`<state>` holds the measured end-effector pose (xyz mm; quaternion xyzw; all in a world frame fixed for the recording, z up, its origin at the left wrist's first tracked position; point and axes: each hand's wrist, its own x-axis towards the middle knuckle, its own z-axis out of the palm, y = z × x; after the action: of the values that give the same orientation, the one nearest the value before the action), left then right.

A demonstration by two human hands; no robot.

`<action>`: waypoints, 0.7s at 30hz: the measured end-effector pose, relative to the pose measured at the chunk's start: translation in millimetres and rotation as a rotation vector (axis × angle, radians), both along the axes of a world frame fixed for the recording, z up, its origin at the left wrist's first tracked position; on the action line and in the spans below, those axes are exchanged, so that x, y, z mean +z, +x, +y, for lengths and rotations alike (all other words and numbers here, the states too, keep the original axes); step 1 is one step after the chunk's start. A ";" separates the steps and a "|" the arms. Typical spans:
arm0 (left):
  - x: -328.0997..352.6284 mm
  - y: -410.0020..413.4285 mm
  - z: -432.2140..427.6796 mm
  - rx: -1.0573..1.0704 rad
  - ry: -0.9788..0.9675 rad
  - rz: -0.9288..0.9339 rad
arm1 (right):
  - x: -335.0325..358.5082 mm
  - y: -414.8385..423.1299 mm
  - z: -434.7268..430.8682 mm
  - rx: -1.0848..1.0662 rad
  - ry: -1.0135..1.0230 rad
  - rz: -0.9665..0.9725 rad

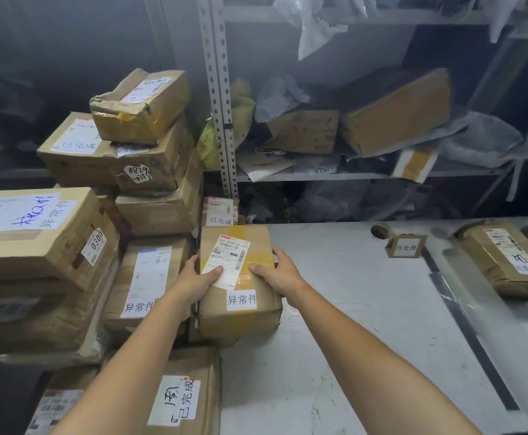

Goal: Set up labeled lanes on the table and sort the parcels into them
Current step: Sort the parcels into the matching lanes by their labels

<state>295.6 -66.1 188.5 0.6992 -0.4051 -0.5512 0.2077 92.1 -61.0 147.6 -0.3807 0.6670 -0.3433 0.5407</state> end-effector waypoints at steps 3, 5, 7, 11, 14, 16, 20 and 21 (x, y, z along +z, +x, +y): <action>2.7 -1.9 4.0 0.010 -0.004 0.024 | 2.3 0.3 3.2 -0.028 0.002 -0.011; 3.0 -2.5 8.2 0.016 -0.002 0.032 | 5.4 -0.8 5.4 -0.032 -0.003 -0.009; 1.4 -4.1 12.5 0.039 -0.005 0.049 | 8.6 -3.9 7.6 -0.030 -0.004 0.000; 3.9 -17.4 23.3 0.048 0.026 0.103 | 16.9 -16.8 14.2 -0.030 0.003 0.051; 9.2 -35.4 30.6 0.021 0.042 0.143 | 23.2 -35.6 22.6 -0.048 -0.004 0.082; 12.4 -53.1 32.9 -0.015 0.014 0.151 | 28.8 -54.4 30.5 -0.081 -0.011 0.099; 28.1 -99.4 35.4 -0.130 -0.021 0.142 | 44.8 -99.6 52.7 -0.178 -0.031 0.115; 33.4 -114.0 36.7 -0.164 -0.017 0.139 | 50.0 -113.0 60.2 -0.206 -0.040 0.121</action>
<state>181.6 -29.4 221.9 0.6219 -0.4502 -0.6102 0.1954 -20.9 -0.8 197.6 -0.3408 0.7271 -0.3867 0.4535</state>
